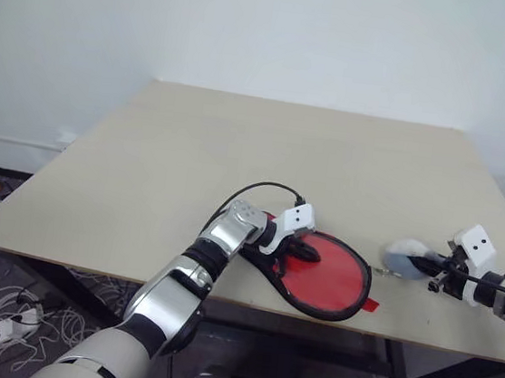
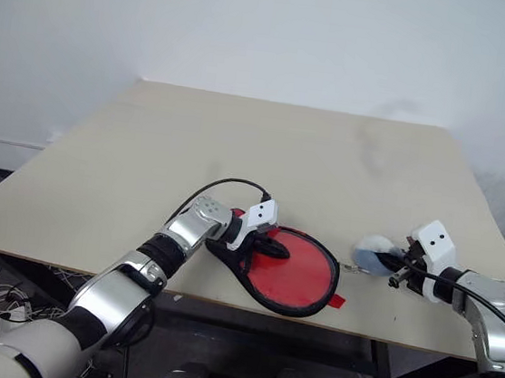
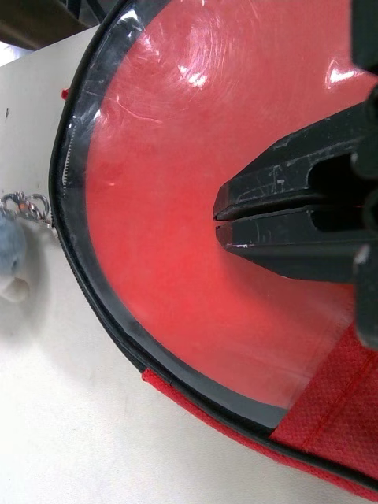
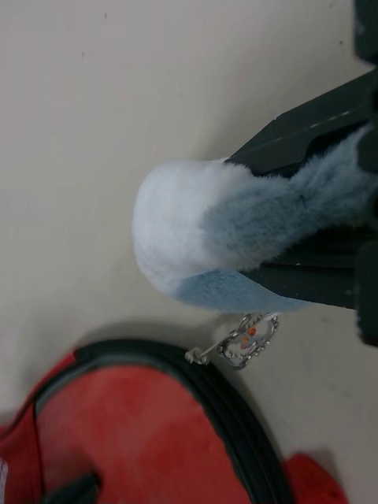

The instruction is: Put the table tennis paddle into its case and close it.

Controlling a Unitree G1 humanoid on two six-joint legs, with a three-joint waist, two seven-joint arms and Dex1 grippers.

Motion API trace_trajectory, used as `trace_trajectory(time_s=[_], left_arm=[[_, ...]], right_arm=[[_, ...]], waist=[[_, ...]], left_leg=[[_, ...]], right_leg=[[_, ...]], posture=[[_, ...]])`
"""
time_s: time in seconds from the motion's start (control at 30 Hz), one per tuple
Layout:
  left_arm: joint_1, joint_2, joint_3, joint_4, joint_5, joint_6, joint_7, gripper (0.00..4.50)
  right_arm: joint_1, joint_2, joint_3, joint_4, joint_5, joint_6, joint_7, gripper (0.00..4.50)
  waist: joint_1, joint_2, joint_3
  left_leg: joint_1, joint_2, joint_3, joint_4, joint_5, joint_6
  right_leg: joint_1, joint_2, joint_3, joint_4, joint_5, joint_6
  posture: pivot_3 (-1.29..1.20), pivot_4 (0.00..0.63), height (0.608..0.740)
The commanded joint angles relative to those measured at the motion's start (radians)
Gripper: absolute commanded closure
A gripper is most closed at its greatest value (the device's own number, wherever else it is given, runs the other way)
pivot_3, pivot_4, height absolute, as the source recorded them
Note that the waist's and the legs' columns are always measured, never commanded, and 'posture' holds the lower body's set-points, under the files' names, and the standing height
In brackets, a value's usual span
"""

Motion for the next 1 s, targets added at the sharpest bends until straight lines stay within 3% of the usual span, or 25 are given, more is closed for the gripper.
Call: trace_trajectory(time_s=[0.03,1.0], left_arm=[[-0.002,0.012,-0.019,0.041,0.045,0.012,0.018,4.5],[-0.018,-0.006,-0.017,0.085,0.047,-0.012,0.035,4.5]], right_arm=[[0.023,-0.048,-0.07,-0.028,0.012,-0.017,0.026,4.25],[0.229,-0.116,-0.137,-0.196,0.157,0.054,0.226,4.25]], waist=[[0.0,0.0,0.0],[0.022,-0.003,0.002]], left_leg=[[0.0,0.0,0.0,0.0,0.0,0.0],[-0.001,0.001,0.001,0.0,-0.001,0.0]], right_leg=[[0.0,0.0,0.0,0.0,0.0,0.0],[0.0,0.0,-0.001,-0.004,-0.001,0.001]], posture=[[0.0,0.0,0.74],[0.0,0.0,0.74]])
